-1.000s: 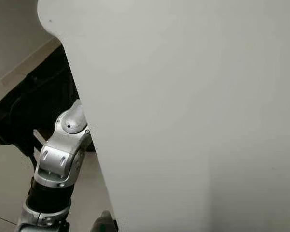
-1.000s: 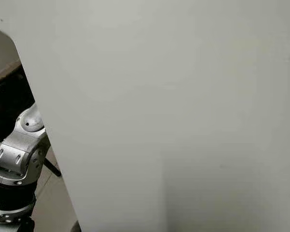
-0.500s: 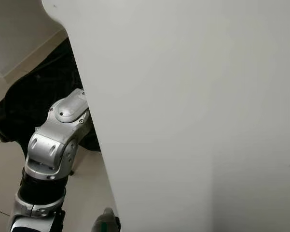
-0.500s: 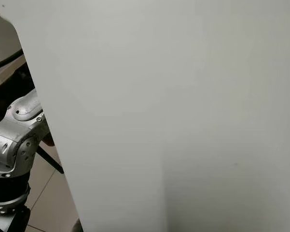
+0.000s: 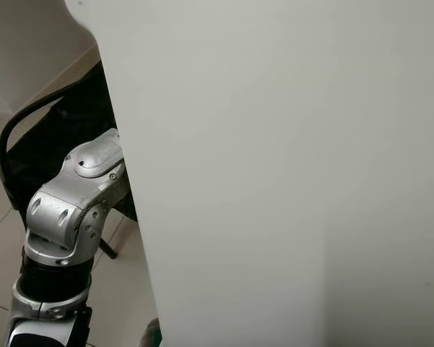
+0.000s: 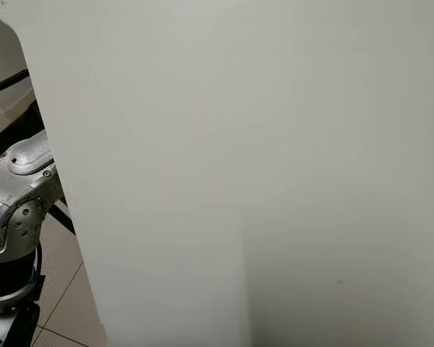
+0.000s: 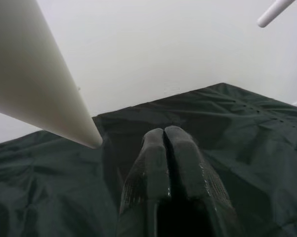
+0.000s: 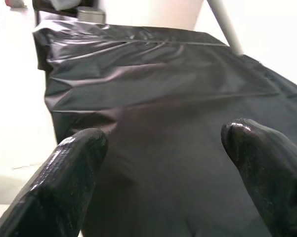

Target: Building children table

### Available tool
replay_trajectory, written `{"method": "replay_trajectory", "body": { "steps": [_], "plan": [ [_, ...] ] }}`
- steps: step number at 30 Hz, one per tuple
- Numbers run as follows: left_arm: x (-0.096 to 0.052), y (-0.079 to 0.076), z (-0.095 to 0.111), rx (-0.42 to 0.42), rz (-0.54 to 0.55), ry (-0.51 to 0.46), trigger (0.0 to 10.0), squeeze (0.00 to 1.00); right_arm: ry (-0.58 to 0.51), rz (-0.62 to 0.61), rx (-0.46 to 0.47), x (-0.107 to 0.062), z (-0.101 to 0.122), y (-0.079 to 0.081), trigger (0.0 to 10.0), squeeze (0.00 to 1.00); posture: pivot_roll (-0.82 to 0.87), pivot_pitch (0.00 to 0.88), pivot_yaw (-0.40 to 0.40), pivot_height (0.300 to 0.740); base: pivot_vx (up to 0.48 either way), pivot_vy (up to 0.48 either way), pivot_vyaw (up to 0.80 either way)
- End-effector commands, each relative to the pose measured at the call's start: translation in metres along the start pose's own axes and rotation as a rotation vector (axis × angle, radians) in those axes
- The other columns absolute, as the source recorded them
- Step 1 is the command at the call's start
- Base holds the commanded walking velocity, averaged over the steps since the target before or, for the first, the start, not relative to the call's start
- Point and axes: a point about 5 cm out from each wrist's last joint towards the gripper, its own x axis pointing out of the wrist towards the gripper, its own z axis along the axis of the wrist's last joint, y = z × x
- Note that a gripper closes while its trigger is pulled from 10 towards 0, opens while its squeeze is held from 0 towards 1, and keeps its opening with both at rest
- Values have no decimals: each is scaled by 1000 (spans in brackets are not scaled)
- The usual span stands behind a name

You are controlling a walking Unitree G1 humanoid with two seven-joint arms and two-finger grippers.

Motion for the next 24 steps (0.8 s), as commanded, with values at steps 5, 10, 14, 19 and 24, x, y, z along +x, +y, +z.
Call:
{"method": "replay_trajectory", "body": {
  "steps": [5,10,14,19,24],
  "plan": [
    [2,4,20,22,23,-81,10000,0,3,226,-50,-3,9,4,10000,0,31,64,27,740,0,0,0],
    [4,9,21,-16,51,-71,10000,0,20,357,-72,-3,10,8,10000,0,31,53,28,740,0,0,0],
    [6,12,20,-40,67,-62,10000,0,47,501,-91,-4,7,17,10000,0,35,48,26,740,0,0,0],
    [7,13,19,-43,74,-51,10000,0,83,642,-73,-6,-1,30,10000,0,39,44,26,740,0,0,0],
    [9,18,15,-57,101,-29,10000,0,117,749,-33,-6,-11,45,10000,0,42,38,23,740,0,0,0]
  ]
}}
